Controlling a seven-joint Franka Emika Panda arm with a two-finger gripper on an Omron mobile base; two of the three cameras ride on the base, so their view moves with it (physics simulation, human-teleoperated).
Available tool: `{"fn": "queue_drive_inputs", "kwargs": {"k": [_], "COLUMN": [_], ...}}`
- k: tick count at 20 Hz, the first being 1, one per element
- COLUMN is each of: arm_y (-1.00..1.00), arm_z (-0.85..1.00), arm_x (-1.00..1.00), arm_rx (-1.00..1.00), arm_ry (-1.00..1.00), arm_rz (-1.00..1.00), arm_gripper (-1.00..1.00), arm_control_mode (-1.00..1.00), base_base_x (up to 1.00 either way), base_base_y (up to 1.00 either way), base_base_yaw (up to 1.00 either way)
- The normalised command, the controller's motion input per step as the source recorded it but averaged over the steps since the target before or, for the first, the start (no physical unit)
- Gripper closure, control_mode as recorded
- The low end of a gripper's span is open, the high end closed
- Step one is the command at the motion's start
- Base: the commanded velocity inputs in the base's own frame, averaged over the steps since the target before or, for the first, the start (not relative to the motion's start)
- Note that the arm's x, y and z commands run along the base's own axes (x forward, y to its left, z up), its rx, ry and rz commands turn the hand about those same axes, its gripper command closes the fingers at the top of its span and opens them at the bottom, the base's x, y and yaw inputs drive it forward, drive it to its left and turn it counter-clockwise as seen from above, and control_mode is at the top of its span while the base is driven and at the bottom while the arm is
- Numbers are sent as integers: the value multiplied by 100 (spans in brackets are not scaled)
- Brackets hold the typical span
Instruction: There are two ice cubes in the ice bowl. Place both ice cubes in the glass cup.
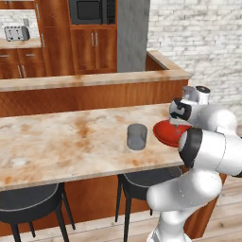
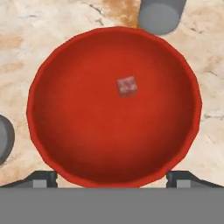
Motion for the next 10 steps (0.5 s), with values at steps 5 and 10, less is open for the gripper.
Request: {"fn": "queue_drive_inputs", "kwargs": {"k": [5,10], "arm_y": [-12,-7], "arm_z": [-34,-38], "arm_x": [45,65], "arm_rx": [0,0], "arm_ry": [13,17], "arm_rz": [0,-1], "arm_gripper": [-100,-100], "arm_control_mode": [-100,-100], "base_base_x": [0,0], "base_base_y": [0,0], "base_base_yaw": [0,0]}}
